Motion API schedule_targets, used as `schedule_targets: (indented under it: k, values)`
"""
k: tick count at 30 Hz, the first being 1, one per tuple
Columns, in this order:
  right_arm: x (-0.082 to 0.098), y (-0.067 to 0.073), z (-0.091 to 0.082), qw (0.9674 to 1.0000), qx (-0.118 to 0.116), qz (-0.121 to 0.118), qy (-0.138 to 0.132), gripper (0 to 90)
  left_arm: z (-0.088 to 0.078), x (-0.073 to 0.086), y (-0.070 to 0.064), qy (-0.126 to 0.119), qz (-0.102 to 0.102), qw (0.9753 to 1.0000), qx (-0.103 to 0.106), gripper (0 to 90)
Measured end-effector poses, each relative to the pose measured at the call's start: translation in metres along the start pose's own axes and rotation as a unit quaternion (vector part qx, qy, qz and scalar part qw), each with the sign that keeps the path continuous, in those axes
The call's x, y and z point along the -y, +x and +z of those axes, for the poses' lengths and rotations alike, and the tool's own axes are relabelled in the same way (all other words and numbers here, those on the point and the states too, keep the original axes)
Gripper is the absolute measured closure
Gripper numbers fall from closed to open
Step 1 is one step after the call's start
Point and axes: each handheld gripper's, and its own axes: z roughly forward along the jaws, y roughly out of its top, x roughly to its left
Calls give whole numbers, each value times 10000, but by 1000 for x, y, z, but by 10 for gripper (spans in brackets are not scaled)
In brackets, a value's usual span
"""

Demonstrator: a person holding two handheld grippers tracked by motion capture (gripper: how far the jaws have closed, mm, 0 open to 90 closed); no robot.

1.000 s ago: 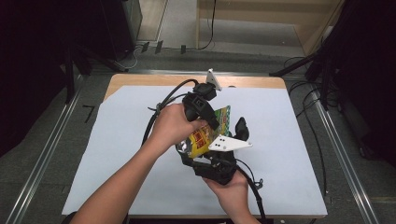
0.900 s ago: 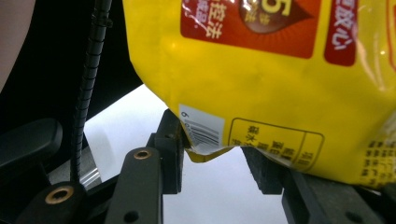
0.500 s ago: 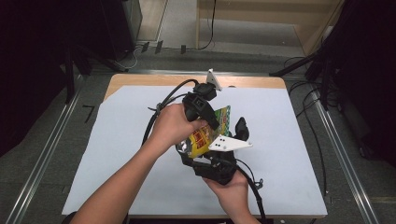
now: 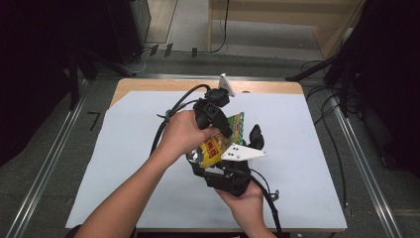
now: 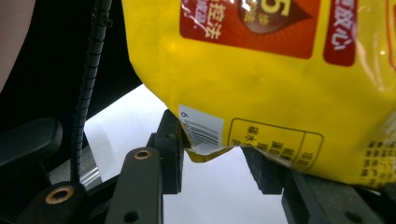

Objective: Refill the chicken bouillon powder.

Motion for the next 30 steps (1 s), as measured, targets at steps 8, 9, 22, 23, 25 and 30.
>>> schedule_targets:
  k: [8,9,22,23,25,30]
  values:
    - [0,0,0,10000,-8,-7,5,626,0,0,0,5,-9,10000,10,817]
    - [0,0,0,10000,-8,-5,6,627,0,0,0,4,-10,10000,10,817]
    - [1,0,1,10000,-11,-3,-5,627,0,0,0,12,15,10000,-16,814]
    - [1,0,1,10000,-11,-2,-2,627,0,1,-1,6,26,10000,-32,815]
    - [1,0,1,10000,-4,-3,9,628,1,1,-1,-5,52,10000,-50,816]
    - [2,0,1,10000,23,-10,44,631,2,3,-1,19,126,9999,-64,816]
